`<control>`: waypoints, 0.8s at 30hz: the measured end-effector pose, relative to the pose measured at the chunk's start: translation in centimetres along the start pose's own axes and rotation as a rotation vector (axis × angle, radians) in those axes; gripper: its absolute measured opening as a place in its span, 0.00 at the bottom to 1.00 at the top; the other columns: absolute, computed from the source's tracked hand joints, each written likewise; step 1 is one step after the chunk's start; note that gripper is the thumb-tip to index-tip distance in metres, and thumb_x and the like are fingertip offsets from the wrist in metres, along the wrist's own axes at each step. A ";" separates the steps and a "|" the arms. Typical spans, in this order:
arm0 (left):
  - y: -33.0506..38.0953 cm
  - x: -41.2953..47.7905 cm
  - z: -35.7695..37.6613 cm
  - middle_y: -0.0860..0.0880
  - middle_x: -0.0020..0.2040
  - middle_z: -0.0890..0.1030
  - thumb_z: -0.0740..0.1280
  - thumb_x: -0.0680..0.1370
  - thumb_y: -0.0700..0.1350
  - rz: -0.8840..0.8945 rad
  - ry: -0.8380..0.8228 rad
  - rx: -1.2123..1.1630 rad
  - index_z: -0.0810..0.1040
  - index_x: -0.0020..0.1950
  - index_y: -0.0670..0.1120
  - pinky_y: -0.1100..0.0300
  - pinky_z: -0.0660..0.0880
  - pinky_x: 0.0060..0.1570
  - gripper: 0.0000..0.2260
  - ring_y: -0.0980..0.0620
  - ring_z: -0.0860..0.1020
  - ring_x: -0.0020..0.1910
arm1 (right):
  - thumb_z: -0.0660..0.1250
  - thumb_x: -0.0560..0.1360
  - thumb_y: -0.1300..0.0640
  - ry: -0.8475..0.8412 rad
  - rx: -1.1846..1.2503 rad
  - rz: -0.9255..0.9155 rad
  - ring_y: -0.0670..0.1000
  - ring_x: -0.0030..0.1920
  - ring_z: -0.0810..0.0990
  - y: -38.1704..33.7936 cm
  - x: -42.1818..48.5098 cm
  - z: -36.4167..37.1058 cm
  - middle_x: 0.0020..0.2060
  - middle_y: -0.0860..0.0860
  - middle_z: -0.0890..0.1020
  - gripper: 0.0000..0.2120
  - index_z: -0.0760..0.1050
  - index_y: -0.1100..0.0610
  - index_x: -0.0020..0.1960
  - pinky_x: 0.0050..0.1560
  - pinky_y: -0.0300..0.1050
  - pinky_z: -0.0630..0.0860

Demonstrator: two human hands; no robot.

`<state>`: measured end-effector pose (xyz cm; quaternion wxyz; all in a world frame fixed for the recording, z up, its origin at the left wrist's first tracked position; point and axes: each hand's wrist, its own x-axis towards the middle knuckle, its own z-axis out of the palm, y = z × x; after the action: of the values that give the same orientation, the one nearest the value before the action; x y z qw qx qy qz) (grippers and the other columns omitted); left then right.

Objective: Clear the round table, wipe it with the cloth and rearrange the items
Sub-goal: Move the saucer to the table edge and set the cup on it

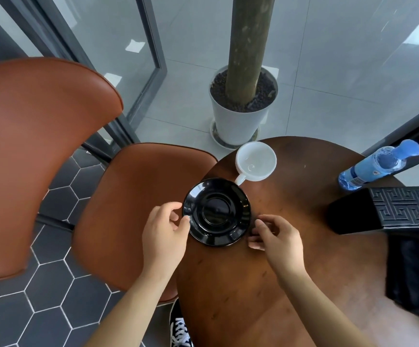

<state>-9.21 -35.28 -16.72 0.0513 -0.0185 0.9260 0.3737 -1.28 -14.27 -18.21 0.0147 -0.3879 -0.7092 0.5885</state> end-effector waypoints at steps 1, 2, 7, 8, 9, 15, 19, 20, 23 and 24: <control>0.7 -0.1 0.1 0.52 0.44 0.77 0.72 0.76 0.42 0.063 0.008 0.026 0.81 0.56 0.48 0.72 0.69 0.38 0.09 0.57 0.76 0.39 | 0.70 0.78 0.61 0.045 -0.155 -0.123 0.50 0.37 0.86 0.6 0.2 -0.8 0.41 0.50 0.85 0.06 0.82 0.55 0.54 0.45 0.53 0.84; 1.5 0.0 0.3 0.52 0.43 0.77 0.72 0.76 0.42 0.110 -0.003 0.032 0.81 0.54 0.48 0.72 0.69 0.37 0.07 0.57 0.76 0.39 | 0.71 0.77 0.61 0.101 -0.337 -0.286 0.48 0.40 0.85 1.2 0.5 -1.6 0.44 0.48 0.85 0.07 0.82 0.54 0.54 0.46 0.52 0.83; 6.9 1.8 3.8 0.53 0.47 0.79 0.70 0.78 0.47 0.158 -0.114 -0.006 0.80 0.60 0.49 0.65 0.71 0.46 0.11 0.56 0.76 0.43 | 0.68 0.80 0.53 0.189 -0.879 -0.701 0.59 0.72 0.70 3.4 3.2 -4.8 0.70 0.54 0.76 0.20 0.75 0.58 0.70 0.69 0.59 0.72; 7.9 2.4 4.7 0.52 0.48 0.79 0.69 0.79 0.48 0.130 -0.144 -0.008 0.79 0.63 0.49 0.62 0.70 0.49 0.13 0.55 0.75 0.46 | 0.63 0.81 0.48 0.151 -0.970 -0.645 0.58 0.76 0.65 3.8 3.7 -5.0 0.74 0.53 0.71 0.24 0.71 0.57 0.74 0.74 0.59 0.66; 8.7 2.9 5.6 0.51 0.50 0.79 0.68 0.79 0.50 0.100 -0.174 -0.008 0.78 0.65 0.48 0.61 0.69 0.50 0.15 0.55 0.74 0.48 | 0.58 0.82 0.43 0.115 -1.050 -0.601 0.57 0.79 0.60 4.3 4.0 -5.1 0.77 0.51 0.66 0.27 0.67 0.55 0.76 0.77 0.59 0.60; 10.5 4.8 8.8 0.51 0.35 0.78 0.69 0.76 0.49 -0.042 -0.236 0.002 0.78 0.40 0.45 0.60 0.64 0.33 0.09 0.51 0.75 0.36 | 0.50 0.82 0.38 0.069 -1.127 -0.562 0.55 0.81 0.53 5.1 4.3 -5.2 0.80 0.49 0.60 0.30 0.62 0.53 0.79 0.80 0.57 0.51; 10.6 5.2 9.1 0.48 0.32 0.78 0.67 0.79 0.49 -0.048 -0.216 0.000 0.76 0.35 0.42 0.56 0.66 0.32 0.15 0.48 0.74 0.34 | 0.51 0.82 0.39 0.057 -1.114 -0.552 0.55 0.81 0.53 5.0 4.4 -5.1 0.80 0.49 0.60 0.30 0.62 0.53 0.79 0.80 0.56 0.50; 10.6 5.2 9.1 0.48 0.33 0.79 0.67 0.80 0.50 -0.026 -0.223 0.014 0.77 0.37 0.42 0.57 0.66 0.32 0.15 0.49 0.75 0.35 | 0.51 0.82 0.39 0.054 -1.114 -0.548 0.55 0.81 0.53 5.1 4.4 -5.1 0.80 0.49 0.60 0.30 0.62 0.53 0.79 0.80 0.56 0.50; 10.6 5.1 9.3 0.51 0.31 0.76 0.66 0.81 0.50 0.026 -0.231 0.032 0.75 0.35 0.45 0.60 0.63 0.31 0.17 0.52 0.73 0.33 | 0.51 0.82 0.39 0.052 -1.118 -0.548 0.55 0.81 0.54 5.0 4.3 -5.2 0.80 0.49 0.60 0.30 0.63 0.52 0.79 0.80 0.56 0.50; 10.8 5.1 9.2 0.52 0.30 0.75 0.66 0.81 0.50 0.036 -0.225 0.019 0.75 0.34 0.45 0.62 0.62 0.31 0.17 0.53 0.72 0.32 | 0.51 0.82 0.39 0.053 -1.116 -0.547 0.55 0.81 0.54 5.0 4.3 -5.2 0.80 0.49 0.61 0.30 0.63 0.52 0.79 0.80 0.56 0.50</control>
<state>-14.29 -21.10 -16.45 0.1485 0.0406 0.9180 0.3655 0.82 -7.53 -22.70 -0.0223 -0.1559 -0.9830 0.0939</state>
